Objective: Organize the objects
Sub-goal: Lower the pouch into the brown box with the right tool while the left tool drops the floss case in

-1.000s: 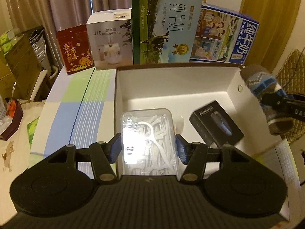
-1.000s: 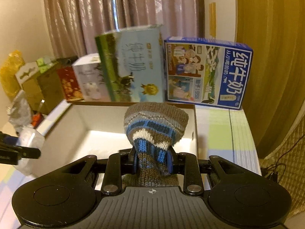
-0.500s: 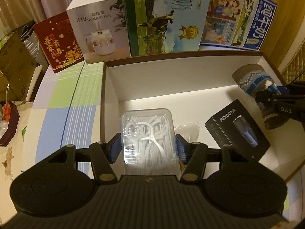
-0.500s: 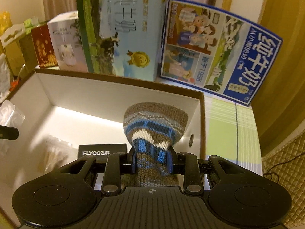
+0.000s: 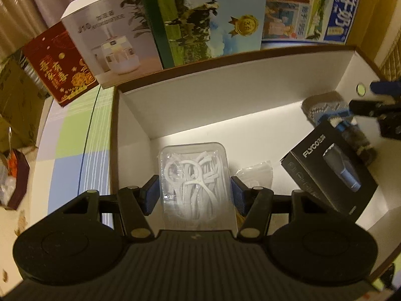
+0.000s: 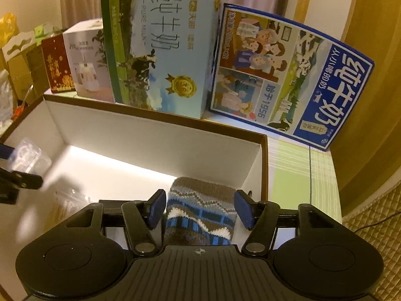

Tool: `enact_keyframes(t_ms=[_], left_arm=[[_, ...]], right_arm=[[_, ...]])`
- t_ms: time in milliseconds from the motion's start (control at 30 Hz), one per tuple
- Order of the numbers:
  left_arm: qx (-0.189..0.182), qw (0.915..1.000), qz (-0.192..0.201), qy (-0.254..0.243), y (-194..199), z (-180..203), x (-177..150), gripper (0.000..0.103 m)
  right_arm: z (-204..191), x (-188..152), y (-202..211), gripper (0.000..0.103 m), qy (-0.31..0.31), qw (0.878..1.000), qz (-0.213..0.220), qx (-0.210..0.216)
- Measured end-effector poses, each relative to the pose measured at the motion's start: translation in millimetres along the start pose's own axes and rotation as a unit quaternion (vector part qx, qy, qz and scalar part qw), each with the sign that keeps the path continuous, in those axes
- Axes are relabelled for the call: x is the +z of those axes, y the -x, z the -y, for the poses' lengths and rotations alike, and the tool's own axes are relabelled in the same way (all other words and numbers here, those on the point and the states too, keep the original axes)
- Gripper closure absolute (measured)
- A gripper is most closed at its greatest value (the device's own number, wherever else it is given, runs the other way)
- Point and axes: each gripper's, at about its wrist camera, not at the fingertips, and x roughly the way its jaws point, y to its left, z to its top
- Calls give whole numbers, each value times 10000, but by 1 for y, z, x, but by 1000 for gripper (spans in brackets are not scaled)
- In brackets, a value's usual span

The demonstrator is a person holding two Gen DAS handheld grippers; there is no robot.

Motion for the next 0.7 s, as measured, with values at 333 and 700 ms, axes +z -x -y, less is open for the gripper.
enact_keyframes(t_ms=[333,700], left_arm=[[354,9981,-51,-508,-16,14,4,48],[180,9990,206,-357,7,9,0,39]], right_arm=[[3,-9,16,41,-67,9999,71,109],[0,-19,42,26,-196,9990,202,361]])
